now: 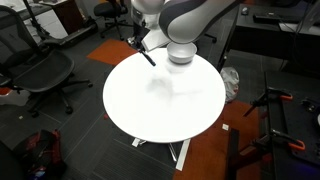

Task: Put the marker in the bowl

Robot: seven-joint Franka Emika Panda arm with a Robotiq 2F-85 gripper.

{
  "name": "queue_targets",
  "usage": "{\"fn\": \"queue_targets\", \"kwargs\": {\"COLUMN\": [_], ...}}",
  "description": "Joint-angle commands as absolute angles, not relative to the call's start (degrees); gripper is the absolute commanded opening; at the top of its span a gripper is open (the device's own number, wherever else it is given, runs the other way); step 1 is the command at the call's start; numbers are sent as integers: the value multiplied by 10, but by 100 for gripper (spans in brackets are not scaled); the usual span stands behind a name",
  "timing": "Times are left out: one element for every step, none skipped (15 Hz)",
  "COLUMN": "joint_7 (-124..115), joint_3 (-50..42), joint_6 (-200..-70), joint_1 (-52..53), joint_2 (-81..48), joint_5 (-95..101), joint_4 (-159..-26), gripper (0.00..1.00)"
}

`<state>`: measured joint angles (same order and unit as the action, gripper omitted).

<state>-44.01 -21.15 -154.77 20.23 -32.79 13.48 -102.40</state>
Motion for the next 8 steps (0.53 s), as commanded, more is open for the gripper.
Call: {"fn": "queue_targets", "kwargs": {"joint_7": [-483, -493, -504, -518, -537, -554, -573, -590], "joint_3": [-234, -238, -242, -248, -255, -258, -261, -263], "joint_6": [-1555, -1555, -1555, -1555, -1557, -1558, -1557, -1557], "joint_1": [207, 203, 199, 196, 194, 189, 183, 176], "joint_2": [-254, -242, -229, -218, -208, -200, -193, -187], "joint_5": [183, 195, 207, 220, 235, 248, 262, 273], "joint_4": [-1096, -1107, -1118, -1128, -1137, -1146, -1153, -1160], "gripper": [5, 5, 5, 5, 5, 5, 5, 5]}}
